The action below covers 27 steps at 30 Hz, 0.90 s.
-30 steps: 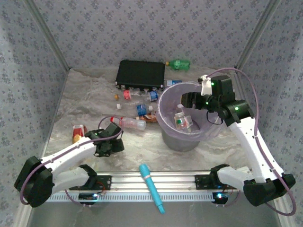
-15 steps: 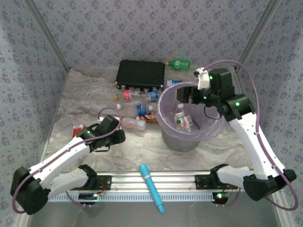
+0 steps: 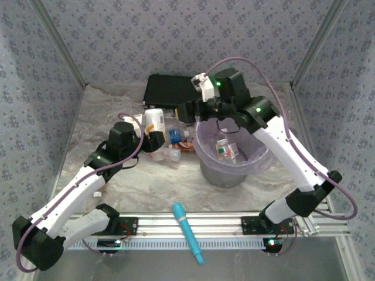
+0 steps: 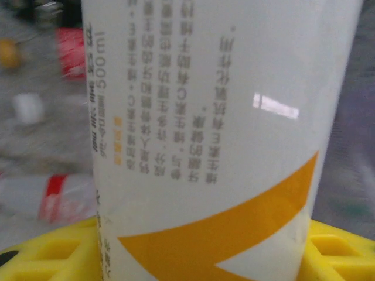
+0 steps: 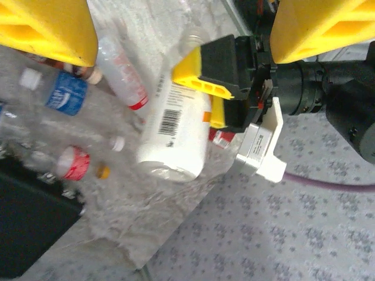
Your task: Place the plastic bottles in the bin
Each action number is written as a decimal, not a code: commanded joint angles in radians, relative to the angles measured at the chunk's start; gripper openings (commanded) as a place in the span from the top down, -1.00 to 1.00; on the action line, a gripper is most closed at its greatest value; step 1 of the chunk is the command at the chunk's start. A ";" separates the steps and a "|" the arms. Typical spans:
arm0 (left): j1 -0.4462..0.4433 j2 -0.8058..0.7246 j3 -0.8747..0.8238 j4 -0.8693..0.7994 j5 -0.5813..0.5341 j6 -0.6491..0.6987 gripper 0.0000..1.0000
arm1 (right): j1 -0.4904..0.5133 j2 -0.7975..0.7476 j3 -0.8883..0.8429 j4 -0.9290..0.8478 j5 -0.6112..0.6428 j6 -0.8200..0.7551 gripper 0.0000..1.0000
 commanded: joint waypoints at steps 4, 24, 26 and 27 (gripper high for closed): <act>0.005 0.004 0.036 0.264 0.227 0.037 0.20 | 0.016 0.081 0.060 -0.020 -0.061 0.014 -0.75; -0.008 0.081 0.075 0.330 0.384 -0.011 0.27 | -0.016 0.187 0.057 0.088 -0.223 0.049 -0.37; -0.010 0.090 0.080 0.317 0.380 -0.009 0.26 | -0.016 0.189 0.061 0.093 -0.232 0.048 -0.25; -0.009 0.092 0.081 0.312 0.374 -0.011 0.24 | -0.016 0.190 0.064 0.093 -0.233 0.045 -0.19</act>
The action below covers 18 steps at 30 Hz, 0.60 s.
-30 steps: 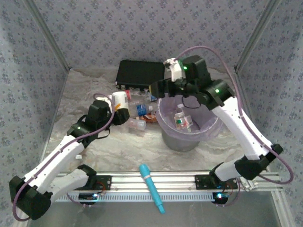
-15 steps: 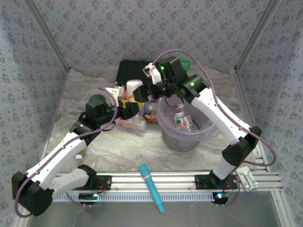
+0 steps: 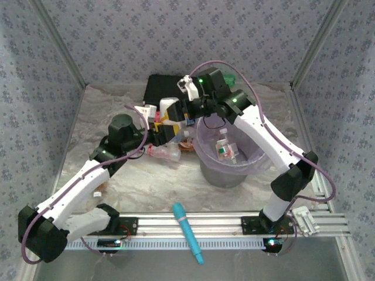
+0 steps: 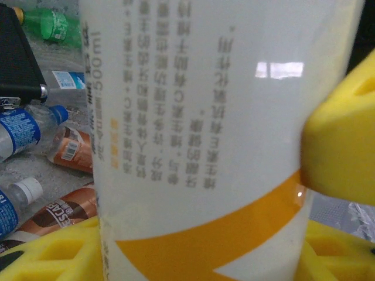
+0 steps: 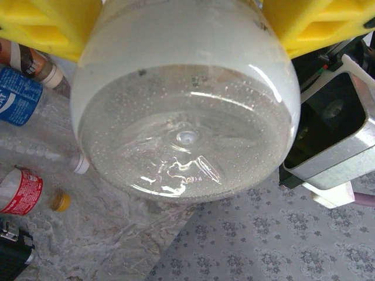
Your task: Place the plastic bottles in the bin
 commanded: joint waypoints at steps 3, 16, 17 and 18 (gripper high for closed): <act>-0.016 0.002 0.058 0.009 0.025 0.007 0.01 | 0.009 0.018 0.055 0.021 -0.051 -0.014 -0.12; -0.017 -0.095 0.051 -0.185 -0.089 0.042 -0.89 | -0.047 0.018 0.185 -0.076 -0.015 -0.095 -0.04; -0.016 -0.103 0.050 -0.197 -0.098 0.044 -0.89 | -0.057 0.016 0.202 -0.087 -0.015 -0.102 -0.03; -0.015 -0.110 0.050 -0.212 -0.109 0.047 -0.89 | -0.068 0.015 0.221 -0.106 -0.010 -0.113 -0.03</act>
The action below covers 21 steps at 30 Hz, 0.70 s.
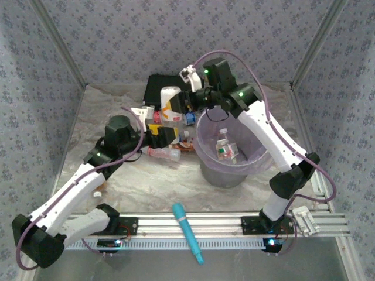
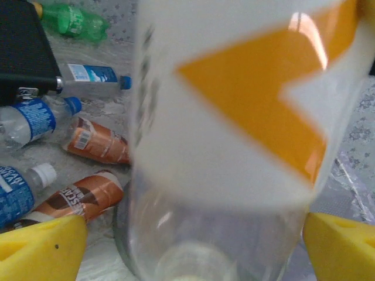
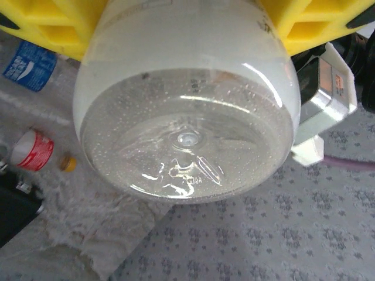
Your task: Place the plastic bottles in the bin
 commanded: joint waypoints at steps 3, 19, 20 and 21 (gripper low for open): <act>0.002 -0.050 0.018 -0.091 -0.067 0.038 -0.89 | -0.066 -0.031 0.112 -0.090 0.014 -0.065 -0.02; 0.115 -0.051 0.048 -0.511 -0.405 0.004 -0.89 | -0.416 -0.338 -0.054 -0.265 0.151 -0.117 0.02; 0.130 -0.050 0.053 -0.550 -0.454 -0.011 -0.90 | -0.414 -0.350 -0.086 -0.274 0.170 -0.130 0.02; 0.148 -0.053 0.050 -0.571 -0.475 -0.024 -0.91 | -0.414 -0.360 -0.117 -0.281 0.185 -0.135 0.02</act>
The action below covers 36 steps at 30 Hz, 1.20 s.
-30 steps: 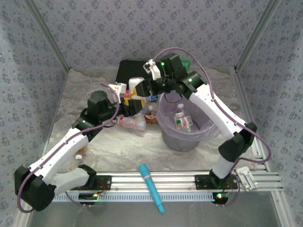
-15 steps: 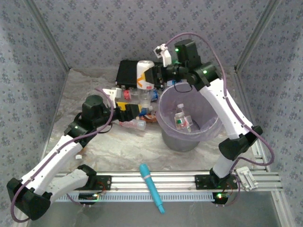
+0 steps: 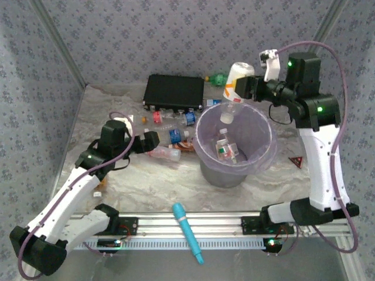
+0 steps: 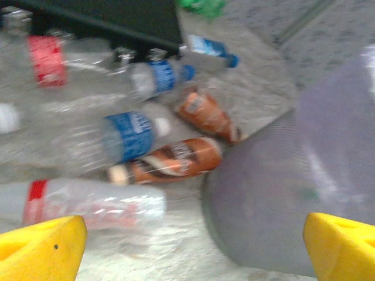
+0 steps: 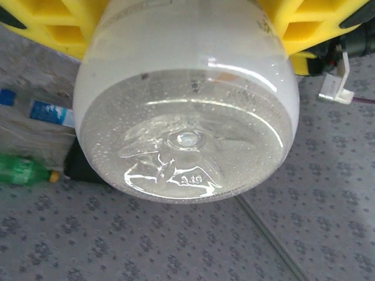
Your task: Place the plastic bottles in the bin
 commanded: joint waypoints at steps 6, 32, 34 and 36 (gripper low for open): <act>0.161 -0.047 -0.004 -0.187 -0.124 -0.080 -0.98 | 0.033 -0.034 -0.232 -0.122 0.216 -0.096 0.03; 0.441 -0.079 -0.154 -0.201 -0.277 -0.145 -1.00 | 0.096 -0.036 -0.646 -0.031 0.244 -0.095 -0.16; 0.446 -0.074 -0.154 -0.217 -0.291 -0.154 -1.00 | 0.096 -0.036 -0.647 -0.032 0.241 -0.099 -0.21; 0.448 -0.066 -0.152 -0.237 -0.315 -0.162 -0.99 | 0.096 -0.039 -0.647 -0.032 0.240 -0.101 -0.29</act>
